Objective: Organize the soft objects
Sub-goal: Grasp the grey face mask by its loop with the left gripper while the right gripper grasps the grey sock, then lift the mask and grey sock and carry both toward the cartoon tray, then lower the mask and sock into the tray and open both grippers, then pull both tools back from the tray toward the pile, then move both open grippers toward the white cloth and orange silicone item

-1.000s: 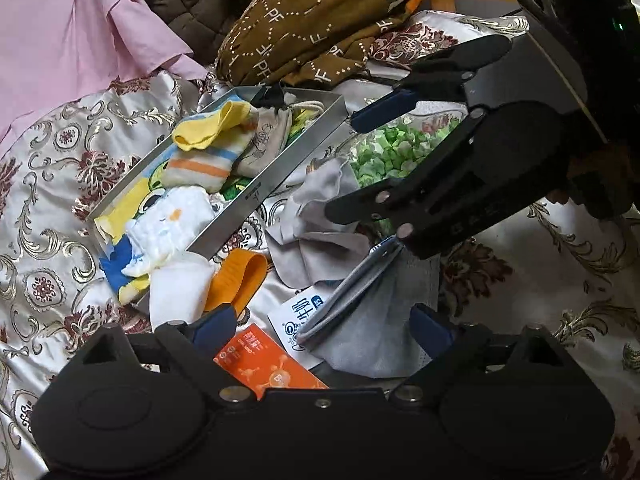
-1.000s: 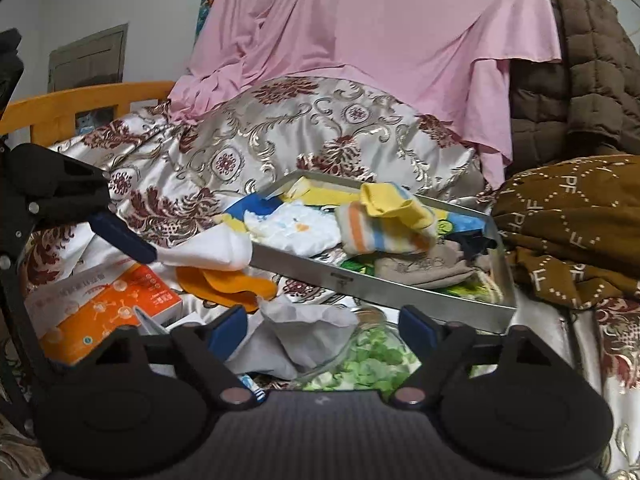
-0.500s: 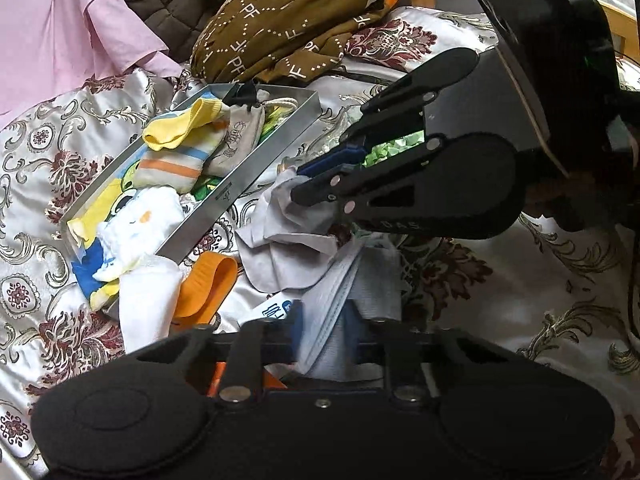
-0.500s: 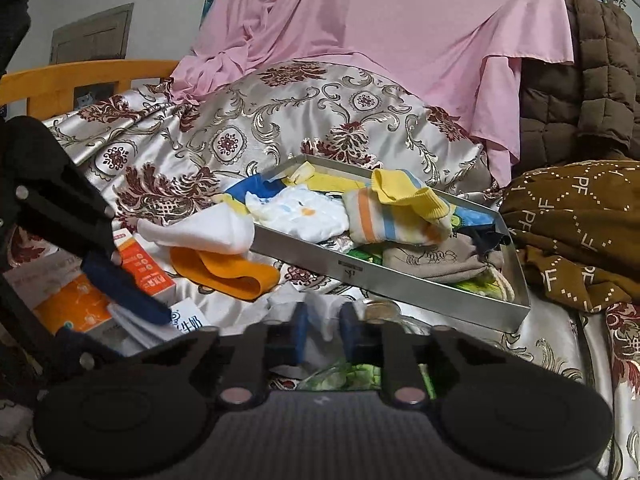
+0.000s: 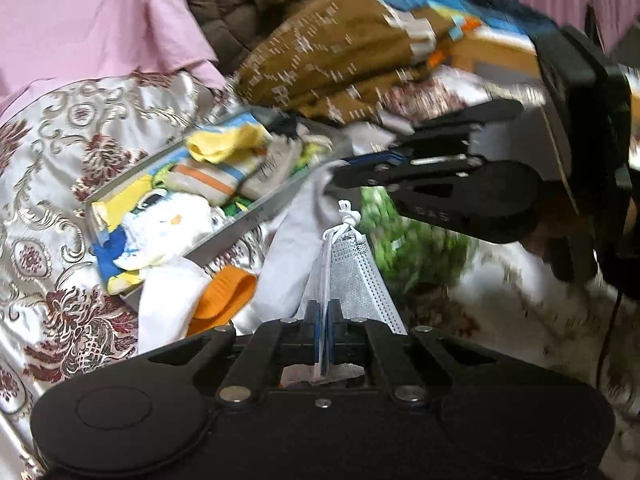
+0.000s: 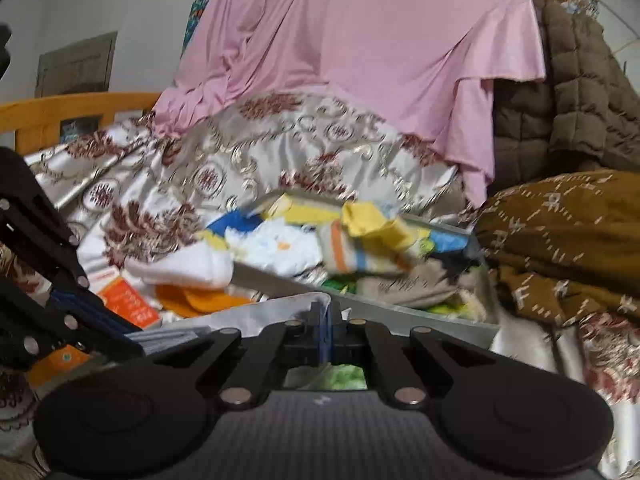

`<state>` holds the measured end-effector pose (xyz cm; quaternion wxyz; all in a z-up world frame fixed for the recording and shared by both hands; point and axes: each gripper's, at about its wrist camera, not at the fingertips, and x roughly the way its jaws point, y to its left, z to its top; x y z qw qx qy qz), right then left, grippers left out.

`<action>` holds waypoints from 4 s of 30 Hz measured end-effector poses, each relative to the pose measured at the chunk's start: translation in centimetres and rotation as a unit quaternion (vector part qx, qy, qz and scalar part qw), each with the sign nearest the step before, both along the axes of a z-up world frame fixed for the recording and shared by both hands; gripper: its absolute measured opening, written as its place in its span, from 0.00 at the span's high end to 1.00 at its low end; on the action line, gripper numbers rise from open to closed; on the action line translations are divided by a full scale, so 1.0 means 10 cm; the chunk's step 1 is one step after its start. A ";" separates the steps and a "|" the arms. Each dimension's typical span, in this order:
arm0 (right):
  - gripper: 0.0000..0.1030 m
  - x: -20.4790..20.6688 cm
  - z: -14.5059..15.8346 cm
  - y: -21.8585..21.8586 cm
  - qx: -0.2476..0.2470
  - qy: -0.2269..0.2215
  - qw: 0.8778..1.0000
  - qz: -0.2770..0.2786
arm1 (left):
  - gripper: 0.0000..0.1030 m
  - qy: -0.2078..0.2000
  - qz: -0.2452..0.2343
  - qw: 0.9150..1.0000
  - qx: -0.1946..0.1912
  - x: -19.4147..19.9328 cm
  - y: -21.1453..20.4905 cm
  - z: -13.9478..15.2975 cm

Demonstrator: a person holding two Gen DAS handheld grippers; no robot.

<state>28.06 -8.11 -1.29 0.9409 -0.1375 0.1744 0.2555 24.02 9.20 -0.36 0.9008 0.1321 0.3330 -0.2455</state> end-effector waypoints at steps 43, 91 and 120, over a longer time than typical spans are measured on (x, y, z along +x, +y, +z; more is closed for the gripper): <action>0.99 2.23 0.72 0.91 -0.044 0.052 0.995 -0.072 | 0.96 -0.021 0.337 0.925 -0.173 2.16 1.02 -0.35; 0.00 0.09 1.52 0.12 0.093 -0.056 0.994 -0.017 | 0.01 -0.254 0.321 0.903 -0.128 -0.38 0.50 1.05; 0.00 -1.46 0.52 -0.39 0.067 0.009 0.997 -0.048 | 0.01 -0.123 0.325 0.935 -0.064 -1.78 0.27 0.08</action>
